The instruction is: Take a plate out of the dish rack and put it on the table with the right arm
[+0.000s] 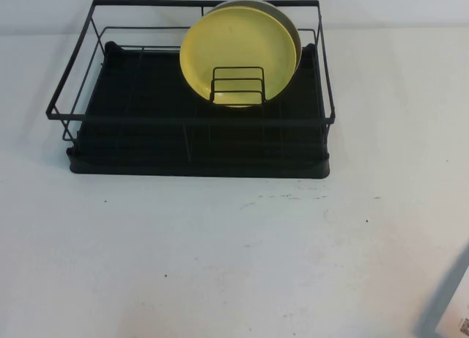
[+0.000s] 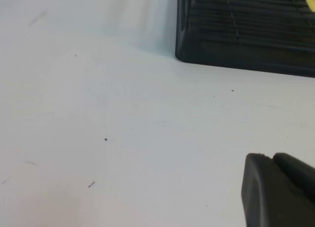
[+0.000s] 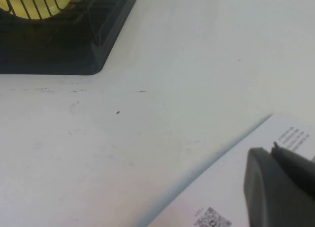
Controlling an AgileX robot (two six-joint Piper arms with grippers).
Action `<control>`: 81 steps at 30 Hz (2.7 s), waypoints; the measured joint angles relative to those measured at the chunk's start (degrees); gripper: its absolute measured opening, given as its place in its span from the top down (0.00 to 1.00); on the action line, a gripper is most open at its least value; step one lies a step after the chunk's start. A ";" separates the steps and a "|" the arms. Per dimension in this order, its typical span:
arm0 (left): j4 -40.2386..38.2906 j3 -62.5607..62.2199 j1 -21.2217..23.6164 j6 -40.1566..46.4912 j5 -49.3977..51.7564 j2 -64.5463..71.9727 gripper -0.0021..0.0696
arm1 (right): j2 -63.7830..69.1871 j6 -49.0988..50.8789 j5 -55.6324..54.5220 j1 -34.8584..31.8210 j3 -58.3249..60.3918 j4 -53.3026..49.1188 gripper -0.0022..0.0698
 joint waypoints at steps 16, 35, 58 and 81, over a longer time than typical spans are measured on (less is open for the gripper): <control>0.00 0.00 0.00 0.00 0.00 0.00 0.98 | 0.00 0.00 0.00 0.00 0.00 0.00 1.00; 0.00 0.00 0.00 0.00 0.00 0.00 0.98 | 0.00 0.00 -0.11 0.00 0.00 0.64 1.00; 0.00 0.00 0.00 0.00 0.00 0.00 0.98 | 0.00 0.00 -6.22 0.00 0.00 16.50 1.00; 0.00 0.00 0.00 0.00 0.00 0.00 0.98 | 3.21 -1.98 -2.32 0.00 -4.32 50.92 1.00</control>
